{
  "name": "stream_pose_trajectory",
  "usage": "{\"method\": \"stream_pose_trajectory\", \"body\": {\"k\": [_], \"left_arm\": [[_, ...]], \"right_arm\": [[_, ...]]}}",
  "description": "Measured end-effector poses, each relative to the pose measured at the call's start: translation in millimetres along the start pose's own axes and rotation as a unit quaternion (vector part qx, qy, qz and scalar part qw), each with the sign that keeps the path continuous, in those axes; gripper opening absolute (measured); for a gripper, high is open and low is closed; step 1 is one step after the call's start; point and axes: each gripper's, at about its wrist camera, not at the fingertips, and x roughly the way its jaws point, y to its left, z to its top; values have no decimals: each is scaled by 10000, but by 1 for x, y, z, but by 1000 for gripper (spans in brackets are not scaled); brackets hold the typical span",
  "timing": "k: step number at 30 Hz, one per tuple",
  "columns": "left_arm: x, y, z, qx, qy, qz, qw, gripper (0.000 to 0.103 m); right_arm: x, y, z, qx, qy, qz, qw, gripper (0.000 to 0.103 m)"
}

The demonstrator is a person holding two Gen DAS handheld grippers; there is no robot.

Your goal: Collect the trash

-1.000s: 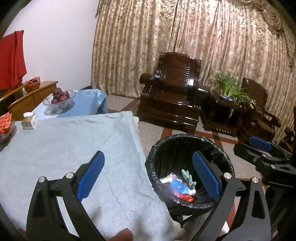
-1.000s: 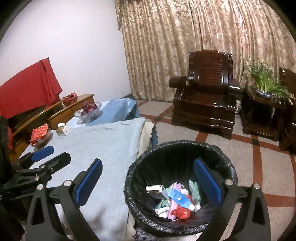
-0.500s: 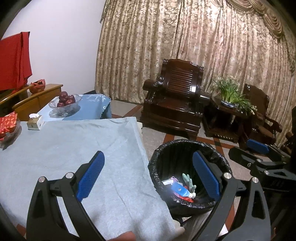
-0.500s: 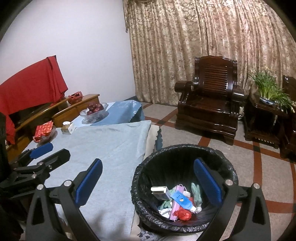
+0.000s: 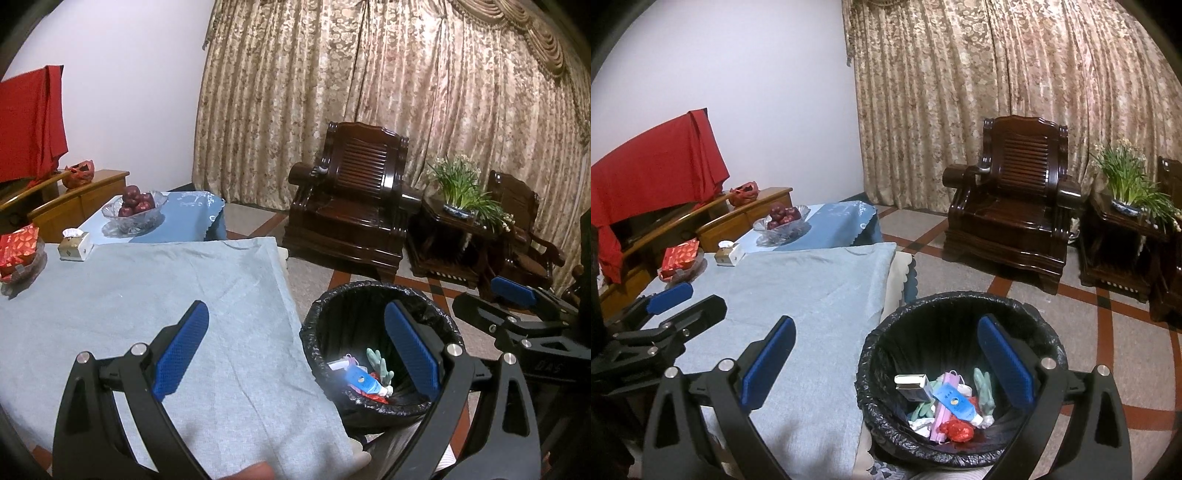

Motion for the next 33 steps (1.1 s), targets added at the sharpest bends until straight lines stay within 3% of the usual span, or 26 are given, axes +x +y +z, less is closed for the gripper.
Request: {"method": "stream_pose_trajectory", "body": {"k": [33], "left_arm": [[1, -1, -3, 22, -4, 3, 10000, 94]], "right_arm": [[1, 3, 0, -15, 12, -8, 10000, 97]]}}
